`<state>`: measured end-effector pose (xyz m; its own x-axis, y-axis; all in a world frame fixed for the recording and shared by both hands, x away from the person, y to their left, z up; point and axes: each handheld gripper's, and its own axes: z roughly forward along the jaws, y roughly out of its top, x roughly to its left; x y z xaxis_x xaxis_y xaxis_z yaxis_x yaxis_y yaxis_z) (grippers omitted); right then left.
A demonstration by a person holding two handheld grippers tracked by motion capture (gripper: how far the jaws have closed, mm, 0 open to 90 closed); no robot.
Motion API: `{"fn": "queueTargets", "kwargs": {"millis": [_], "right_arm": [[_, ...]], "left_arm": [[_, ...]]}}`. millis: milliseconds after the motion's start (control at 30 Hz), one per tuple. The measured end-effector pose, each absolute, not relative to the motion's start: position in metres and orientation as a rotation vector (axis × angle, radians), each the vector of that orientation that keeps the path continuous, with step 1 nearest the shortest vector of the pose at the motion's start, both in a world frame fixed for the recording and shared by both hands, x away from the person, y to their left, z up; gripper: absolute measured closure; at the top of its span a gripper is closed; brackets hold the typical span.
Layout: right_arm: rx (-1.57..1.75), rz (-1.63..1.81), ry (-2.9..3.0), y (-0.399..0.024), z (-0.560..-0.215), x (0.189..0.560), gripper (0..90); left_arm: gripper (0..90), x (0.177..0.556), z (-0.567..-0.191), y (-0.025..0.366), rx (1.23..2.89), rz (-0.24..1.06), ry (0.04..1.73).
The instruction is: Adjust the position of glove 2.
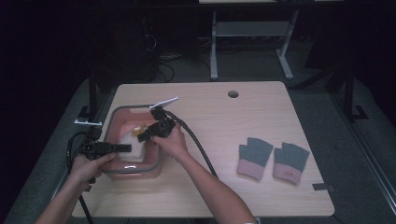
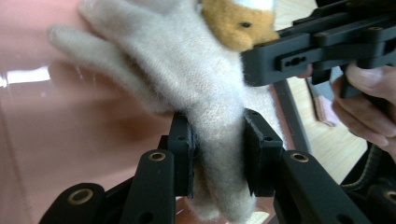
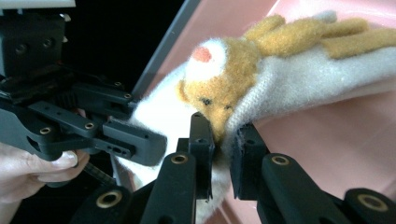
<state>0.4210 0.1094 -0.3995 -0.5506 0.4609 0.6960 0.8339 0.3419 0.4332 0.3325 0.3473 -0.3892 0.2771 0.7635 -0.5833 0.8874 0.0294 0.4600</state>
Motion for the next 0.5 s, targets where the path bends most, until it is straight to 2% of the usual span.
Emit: {"fn": "queueTargets", "kwargs": {"millis": [500], "right_arm": [[-1.138,-1.050,-2.225,0.097,-0.394,0.415,76.2]], "left_arm": [[67.9,0.335,-0.394,0.337,1.797,-0.174,1.562]]}}
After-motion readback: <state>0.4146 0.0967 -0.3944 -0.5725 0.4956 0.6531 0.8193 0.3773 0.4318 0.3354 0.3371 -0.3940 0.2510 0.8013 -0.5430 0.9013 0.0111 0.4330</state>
